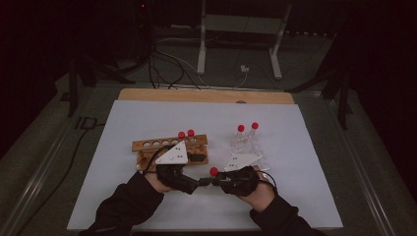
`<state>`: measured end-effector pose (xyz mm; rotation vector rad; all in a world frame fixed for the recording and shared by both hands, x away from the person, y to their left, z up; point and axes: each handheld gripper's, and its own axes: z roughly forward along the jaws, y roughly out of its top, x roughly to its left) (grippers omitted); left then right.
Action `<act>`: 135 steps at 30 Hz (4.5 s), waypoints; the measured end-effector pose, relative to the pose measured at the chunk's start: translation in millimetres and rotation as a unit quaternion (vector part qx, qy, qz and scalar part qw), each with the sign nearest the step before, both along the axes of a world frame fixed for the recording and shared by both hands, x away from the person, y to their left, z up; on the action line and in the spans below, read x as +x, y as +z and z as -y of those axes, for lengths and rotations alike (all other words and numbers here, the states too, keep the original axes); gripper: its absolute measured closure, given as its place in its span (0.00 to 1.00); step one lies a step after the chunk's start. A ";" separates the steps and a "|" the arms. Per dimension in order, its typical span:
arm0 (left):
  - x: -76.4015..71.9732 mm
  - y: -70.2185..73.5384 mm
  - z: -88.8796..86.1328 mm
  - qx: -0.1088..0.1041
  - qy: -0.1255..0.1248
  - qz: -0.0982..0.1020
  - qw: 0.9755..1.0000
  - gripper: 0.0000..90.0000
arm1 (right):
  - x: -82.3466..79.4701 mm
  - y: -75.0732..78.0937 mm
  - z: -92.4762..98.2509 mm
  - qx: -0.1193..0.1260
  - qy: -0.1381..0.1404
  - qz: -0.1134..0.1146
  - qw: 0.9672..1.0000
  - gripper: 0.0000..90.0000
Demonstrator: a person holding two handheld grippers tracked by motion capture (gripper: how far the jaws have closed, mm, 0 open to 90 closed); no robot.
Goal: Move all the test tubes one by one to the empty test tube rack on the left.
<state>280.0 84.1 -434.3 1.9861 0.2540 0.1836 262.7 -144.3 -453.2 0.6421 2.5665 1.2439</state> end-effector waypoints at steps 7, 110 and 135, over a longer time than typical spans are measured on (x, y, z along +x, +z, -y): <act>-0.5 -2.3 8.5 0.007 -0.007 0.008 1.000 0.51 | -0.8 0.2 -0.7 0.001 0.004 -0.003 1.000 0.83; 71.6 3.0 -81.2 -0.021 0.233 0.055 0.971 0.80 | 3.5 19.9 32.4 0.057 -0.067 0.029 0.996 0.00; 77.1 -20.0 -75.1 0.024 0.238 0.031 0.971 0.80 | 2.7 22.4 34.2 0.064 -0.057 0.028 0.996 0.00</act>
